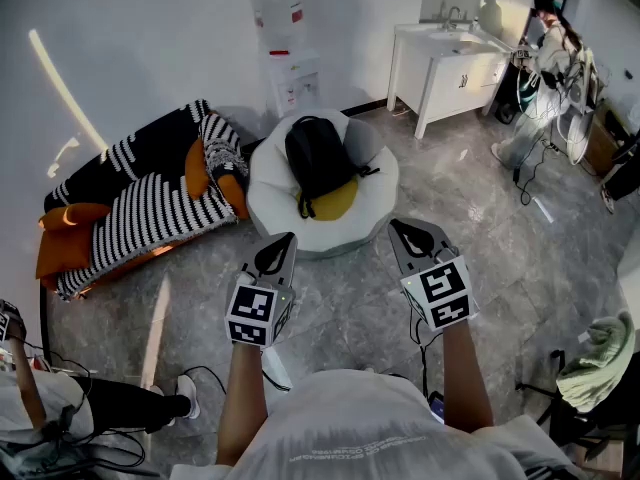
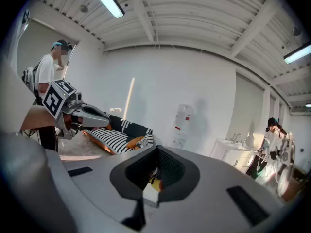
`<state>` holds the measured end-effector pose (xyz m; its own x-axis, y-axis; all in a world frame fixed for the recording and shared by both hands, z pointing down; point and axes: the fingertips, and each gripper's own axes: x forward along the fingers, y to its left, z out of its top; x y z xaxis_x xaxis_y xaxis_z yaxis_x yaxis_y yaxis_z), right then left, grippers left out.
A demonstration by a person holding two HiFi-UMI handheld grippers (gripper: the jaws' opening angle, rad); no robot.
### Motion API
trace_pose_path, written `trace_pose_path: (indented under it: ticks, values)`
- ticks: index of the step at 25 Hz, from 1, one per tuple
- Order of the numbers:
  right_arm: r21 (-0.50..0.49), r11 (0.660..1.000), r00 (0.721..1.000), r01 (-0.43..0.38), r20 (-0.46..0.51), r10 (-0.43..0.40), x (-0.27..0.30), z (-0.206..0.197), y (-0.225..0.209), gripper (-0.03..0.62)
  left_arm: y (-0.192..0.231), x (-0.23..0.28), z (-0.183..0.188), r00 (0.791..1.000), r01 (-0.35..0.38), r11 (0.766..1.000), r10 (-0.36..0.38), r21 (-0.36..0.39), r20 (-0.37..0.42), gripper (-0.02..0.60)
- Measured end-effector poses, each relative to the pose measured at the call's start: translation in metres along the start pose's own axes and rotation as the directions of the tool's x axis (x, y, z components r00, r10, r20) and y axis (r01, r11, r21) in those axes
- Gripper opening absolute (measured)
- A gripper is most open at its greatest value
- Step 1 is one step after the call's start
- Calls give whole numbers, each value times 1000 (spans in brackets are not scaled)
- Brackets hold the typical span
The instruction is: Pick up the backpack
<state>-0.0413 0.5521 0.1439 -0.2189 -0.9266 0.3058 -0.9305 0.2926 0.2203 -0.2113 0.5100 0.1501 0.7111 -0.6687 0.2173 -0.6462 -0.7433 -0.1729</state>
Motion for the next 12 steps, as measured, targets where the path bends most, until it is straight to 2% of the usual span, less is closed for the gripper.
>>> trace_pose_path:
  ticks: [12]
  values:
    - [14, 1000, 1000, -20, 13, 20, -8, -6, -5, -2, -17, -1, 3, 1000, 3, 1000, -3, 11, -13, 11]
